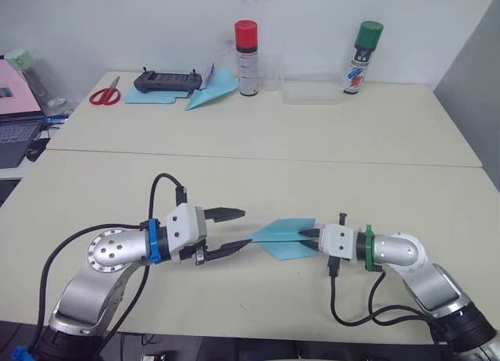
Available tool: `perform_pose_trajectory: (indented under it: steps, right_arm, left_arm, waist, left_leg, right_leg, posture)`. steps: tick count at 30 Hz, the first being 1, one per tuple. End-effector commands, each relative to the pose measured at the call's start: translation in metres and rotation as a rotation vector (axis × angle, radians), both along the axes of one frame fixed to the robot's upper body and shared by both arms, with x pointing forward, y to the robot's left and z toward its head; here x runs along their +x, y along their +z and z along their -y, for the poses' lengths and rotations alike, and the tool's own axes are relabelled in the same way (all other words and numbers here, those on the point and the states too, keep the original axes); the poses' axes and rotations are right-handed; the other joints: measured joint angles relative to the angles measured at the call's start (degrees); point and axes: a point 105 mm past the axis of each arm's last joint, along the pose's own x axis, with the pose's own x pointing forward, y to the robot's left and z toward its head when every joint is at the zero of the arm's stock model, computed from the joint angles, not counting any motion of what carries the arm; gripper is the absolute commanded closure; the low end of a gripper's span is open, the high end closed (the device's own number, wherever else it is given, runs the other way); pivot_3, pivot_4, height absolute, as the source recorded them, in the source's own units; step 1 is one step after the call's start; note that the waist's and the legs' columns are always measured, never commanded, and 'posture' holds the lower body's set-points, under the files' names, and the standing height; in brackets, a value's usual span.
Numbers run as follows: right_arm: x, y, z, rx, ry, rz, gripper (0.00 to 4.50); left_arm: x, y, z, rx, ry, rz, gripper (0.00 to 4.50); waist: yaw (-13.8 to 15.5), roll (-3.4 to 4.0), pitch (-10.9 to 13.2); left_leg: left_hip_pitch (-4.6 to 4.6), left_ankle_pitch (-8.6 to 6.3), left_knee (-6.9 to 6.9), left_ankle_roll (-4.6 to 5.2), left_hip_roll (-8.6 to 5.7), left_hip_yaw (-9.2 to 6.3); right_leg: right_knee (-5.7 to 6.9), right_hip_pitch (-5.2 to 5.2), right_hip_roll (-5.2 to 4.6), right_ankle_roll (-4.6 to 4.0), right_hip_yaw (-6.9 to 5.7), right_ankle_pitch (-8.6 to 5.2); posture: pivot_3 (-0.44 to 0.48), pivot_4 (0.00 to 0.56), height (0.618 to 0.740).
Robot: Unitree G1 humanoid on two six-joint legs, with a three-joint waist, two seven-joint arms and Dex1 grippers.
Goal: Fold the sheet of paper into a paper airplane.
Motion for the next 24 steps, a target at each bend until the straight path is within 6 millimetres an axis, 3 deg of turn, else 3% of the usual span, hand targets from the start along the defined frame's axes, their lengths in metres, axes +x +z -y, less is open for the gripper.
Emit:
perform_pose_trajectory:
  steps: [1,9,11,13,18,24]
  right_arm:
    - [0.003,0.005,-0.002,0.007,0.007,0.023,3.90]
    - [0.010,0.001,-0.001,-0.005,0.018,-0.031,3.90]
    - [0.012,0.001,-0.001,0.001,0.016,-0.042,4.29]
    - [0.014,0.001,-0.001,0.001,0.016,-0.051,4.50]
    - [0.014,0.000,0.002,0.007,0.015,-0.082,4.50]
    - [0.016,0.011,0.012,0.122,-0.106,-0.166,4.50]
  left_arm:
    - [-0.002,0.009,0.004,-0.021,-0.015,0.037,1.69]
    - [-0.009,0.007,0.004,0.009,-0.065,-0.040,1.69]
    - [-0.007,0.008,0.002,0.009,-0.056,-0.059,1.69]
    - [-0.006,0.010,0.002,0.002,-0.051,-0.063,1.35]
    - [-0.006,0.013,0.001,-0.011,-0.045,-0.075,0.02]
    - [0.007,0.026,0.001,-0.068,-0.003,-0.068,0.02]
  waist:
    - [0.0,0.00,0.0]
    - [0.0,0.00,0.0]
    - [0.0,0.00,0.0]
    - [0.0,0.00,0.0]
    - [0.0,0.00,0.0]
    - [0.1,0.00,0.0]
  left_leg:
    - [0.00,0.00,0.00,0.00,0.00,0.00]
    - [0.03,0.00,0.03,0.00,0.00,0.01]
    - [0.05,0.00,0.03,0.00,0.00,0.01]
    - [0.06,0.00,0.07,0.00,-0.01,0.01]
    - [0.15,0.01,0.12,-0.01,-0.02,0.01]
    - [0.17,0.02,0.18,-0.01,-0.03,-0.01]
  right_leg:
    - [0.00,0.00,0.00,0.00,0.00,0.00]
    - [0.07,0.00,0.00,-0.01,0.01,0.01]
    - [0.14,0.00,0.00,-0.01,0.01,0.00]
    - [0.26,-0.02,0.00,-0.02,0.01,-0.01]
    - [0.50,-0.03,0.00,-0.06,0.03,-0.04]
    - [0.60,-0.03,0.01,-0.07,0.03,-0.05]
  posture:
    - [0.000,0.150,0.740]
    - [0.000,0.150,0.740]
    - [0.000,0.150,0.740]
    - [0.000,0.150,0.740]
    - [0.000,0.150,0.740]
    - [0.000,0.150,0.740]
